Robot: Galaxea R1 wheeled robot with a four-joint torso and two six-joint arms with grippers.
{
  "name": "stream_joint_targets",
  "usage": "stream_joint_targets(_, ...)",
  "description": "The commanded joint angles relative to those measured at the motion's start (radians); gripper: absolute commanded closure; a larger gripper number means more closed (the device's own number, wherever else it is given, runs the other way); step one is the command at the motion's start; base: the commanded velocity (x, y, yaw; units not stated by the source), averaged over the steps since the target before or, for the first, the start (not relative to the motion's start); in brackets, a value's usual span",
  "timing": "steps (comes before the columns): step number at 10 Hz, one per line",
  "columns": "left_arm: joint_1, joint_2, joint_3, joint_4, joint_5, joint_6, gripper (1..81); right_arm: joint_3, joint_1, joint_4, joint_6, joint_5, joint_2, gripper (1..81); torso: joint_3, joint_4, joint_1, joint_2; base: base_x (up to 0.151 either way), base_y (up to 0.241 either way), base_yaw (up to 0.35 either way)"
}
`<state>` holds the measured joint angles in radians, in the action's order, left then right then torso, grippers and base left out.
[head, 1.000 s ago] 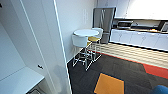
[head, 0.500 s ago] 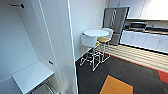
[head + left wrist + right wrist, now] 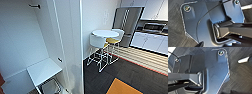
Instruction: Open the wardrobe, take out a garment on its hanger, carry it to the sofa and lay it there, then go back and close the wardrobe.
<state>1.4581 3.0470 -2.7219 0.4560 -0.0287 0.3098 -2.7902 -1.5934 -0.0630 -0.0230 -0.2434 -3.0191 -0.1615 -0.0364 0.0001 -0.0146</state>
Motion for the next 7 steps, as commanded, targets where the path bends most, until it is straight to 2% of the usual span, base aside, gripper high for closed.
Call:
stream_joint_targets(1,-0.032,0.003,0.002,0.006,-0.053,-0.009,1.0,0.0,0.017,0.0,-0.002,0.052,0.003,1.0,0.0,0.0,0.0,0.0,0.0,0.0,0.238)
stream_joint_targets(7,-0.032,0.007,0.002,0.006,-0.054,-0.011,1.0,0.003,0.019,-0.001,0.0,0.052,-0.003,1.0,0.0,0.0,0.0,0.0,0.0,0.0,0.226)
